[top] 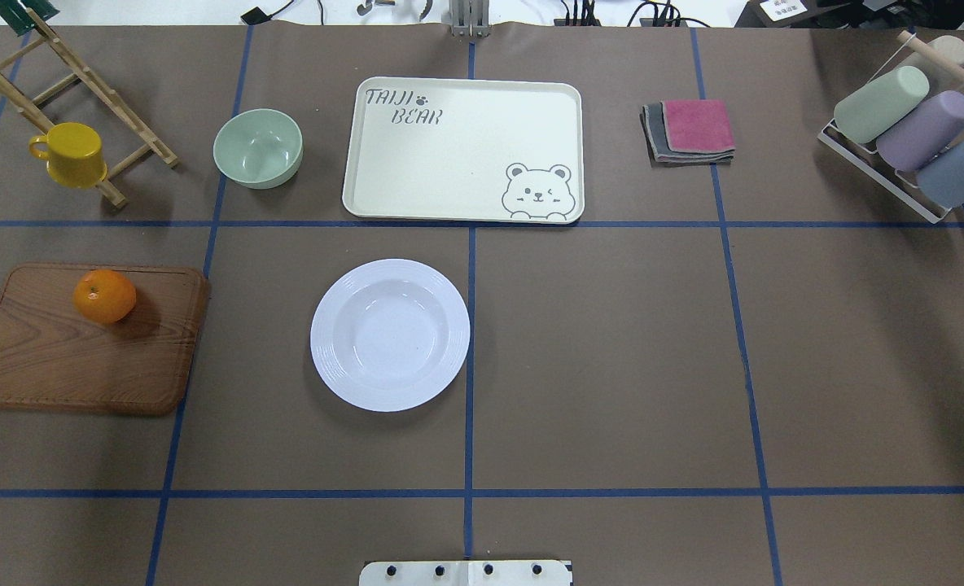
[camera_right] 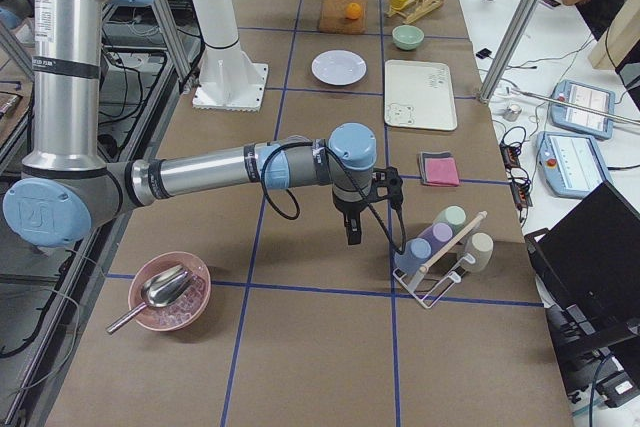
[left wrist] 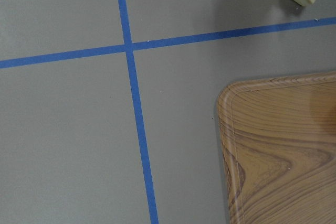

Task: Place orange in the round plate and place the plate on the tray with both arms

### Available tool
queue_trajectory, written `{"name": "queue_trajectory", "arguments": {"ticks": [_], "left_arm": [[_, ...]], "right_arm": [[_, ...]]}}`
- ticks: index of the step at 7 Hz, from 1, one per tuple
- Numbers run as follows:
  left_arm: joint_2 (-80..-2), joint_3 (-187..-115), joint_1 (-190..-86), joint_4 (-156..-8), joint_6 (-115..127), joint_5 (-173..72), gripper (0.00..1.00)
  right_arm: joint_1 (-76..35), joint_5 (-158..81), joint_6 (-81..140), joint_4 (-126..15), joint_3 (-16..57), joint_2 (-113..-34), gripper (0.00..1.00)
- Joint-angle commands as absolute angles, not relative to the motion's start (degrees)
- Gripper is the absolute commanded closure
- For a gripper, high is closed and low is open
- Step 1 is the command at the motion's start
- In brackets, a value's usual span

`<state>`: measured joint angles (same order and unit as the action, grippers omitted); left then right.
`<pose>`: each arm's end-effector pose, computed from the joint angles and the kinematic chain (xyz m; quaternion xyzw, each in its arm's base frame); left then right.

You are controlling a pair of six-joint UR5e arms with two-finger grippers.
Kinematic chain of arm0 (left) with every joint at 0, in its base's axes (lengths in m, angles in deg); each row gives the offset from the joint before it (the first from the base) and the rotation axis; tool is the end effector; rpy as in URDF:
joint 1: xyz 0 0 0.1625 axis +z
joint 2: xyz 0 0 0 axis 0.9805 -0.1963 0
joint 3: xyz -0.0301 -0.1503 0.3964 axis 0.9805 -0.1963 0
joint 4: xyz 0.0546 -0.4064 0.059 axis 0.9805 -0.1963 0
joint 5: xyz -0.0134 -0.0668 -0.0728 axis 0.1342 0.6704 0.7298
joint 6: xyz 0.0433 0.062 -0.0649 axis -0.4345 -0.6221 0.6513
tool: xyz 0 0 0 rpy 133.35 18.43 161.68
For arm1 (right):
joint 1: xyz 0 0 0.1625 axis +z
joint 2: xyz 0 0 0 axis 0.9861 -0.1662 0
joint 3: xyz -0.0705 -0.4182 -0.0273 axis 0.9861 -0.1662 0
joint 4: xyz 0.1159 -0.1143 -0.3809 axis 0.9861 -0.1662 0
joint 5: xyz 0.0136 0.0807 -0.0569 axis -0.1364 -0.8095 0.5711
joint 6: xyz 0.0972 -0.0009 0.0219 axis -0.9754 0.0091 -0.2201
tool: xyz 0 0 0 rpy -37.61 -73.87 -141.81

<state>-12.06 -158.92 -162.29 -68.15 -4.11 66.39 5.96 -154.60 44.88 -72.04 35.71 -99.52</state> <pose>-0.0095 -0.4403 0.6279 0.0575 0.4173 0.0581 0.9051 0.0297 -0.4515 0.5493 0.0574 -0.4163 -0.0547 0.9058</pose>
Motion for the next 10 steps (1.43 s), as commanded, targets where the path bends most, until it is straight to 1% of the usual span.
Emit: {"name": "queue_trajectory", "arguments": {"ticks": [1,2,3,4,5,7,8,9,10], "left_arm": [[-11.8,-159.0,-163.2,-68.1,-4.1,66.0,0.00],[-12.4,-159.1,-162.8,-68.3,-1.7,66.0,0.00],[-13.1,-160.3,-162.4,-68.5,4.7,66.2,0.01],[-13.6,-163.2,-161.0,-68.5,10.2,66.4,0.02],[-14.6,-164.4,-156.8,-68.5,15.1,66.1,0.02],[-17.7,-164.7,-152.1,-68.6,21.0,63.9,0.01],[-18.3,-165.1,-149.3,-69.2,24.6,61.9,0.01],[-18.5,-165.1,-146.3,-73.4,30.6,60.1,0.01],[-18.5,-164.7,-143.3,-76.4,35.6,59.6,0.01]], "right_arm": [[5.8,-154.8,44.6,-72.0,37.3,-98.4,0.00],[5.8,-156.1,40.4,-72.0,37.3,-97.9,0.00],[5.7,-163.7,36.4,-71.6,37.1,-97.1,0.00],[4.7,-173.9,35.3,-67.8,36.9,-96.4,0.00],[1.0,-175.0,23.0,-62.1,37.9,-95.2,0.00],[-8.0,-173.9,-5.0,-41.6,35.8,-90.5,0.00],[-11.5,-172.8,-14.9,-34.2,34.3,-88.1,0.00],[-15.8,-167.3,-25.6,-28.7,33.9,-85.3,0.00],[-24.8,-155.4,-40.8,-17.5,33.5,-83.4,0.00]]}}
